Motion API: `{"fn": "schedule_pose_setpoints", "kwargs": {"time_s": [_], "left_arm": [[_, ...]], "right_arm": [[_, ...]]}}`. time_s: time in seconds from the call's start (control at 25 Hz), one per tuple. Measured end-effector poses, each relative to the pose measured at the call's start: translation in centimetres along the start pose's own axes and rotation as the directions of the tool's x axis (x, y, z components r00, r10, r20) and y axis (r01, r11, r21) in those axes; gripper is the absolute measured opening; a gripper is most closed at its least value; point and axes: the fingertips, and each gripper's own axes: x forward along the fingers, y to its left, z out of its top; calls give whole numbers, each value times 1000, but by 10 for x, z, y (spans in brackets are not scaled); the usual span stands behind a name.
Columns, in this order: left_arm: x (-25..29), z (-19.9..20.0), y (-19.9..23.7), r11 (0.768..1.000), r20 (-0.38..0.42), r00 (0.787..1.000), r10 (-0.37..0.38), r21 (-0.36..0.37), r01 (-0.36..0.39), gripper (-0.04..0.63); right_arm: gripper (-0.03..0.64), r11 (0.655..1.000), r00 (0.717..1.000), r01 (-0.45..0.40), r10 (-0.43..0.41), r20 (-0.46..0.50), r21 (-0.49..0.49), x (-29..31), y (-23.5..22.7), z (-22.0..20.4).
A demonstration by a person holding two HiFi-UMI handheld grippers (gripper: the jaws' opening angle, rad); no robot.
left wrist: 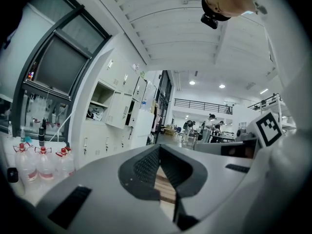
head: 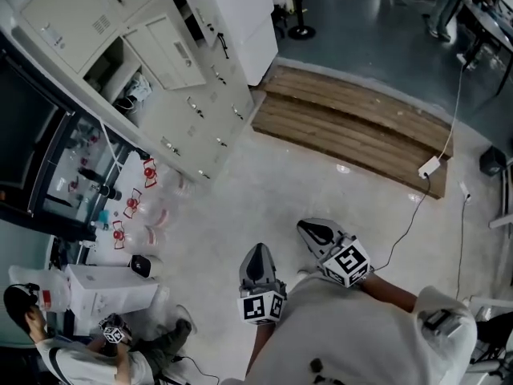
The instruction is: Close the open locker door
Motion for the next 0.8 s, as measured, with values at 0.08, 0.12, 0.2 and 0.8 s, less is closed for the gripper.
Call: {"fn": "schedule_pose_setpoints", "kwargs": {"time_s": [0.08, 0.12, 0.2, 0.8], "left_arm": [[15, 2, 7, 1000, -2, 1000, 14, 6, -14, 8], [23, 5, 9, 1000, -2, 1000, 20, 10, -20, 8], [40, 12, 15, 999, 2, 999, 33, 16, -33, 8], [168, 43, 55, 971, 50, 970, 237, 3, -237, 8]], "right_arm": [[31, 1000, 1000, -19, 19, 4, -3, 18, -11, 7], [31, 1000, 1000, -29, 29, 6, -4, 27, -17, 10], [31, 999, 999, -51, 51, 9, -4, 45, -29, 18], [31, 968, 969, -246, 247, 9, -41, 158, -131, 63]]}}
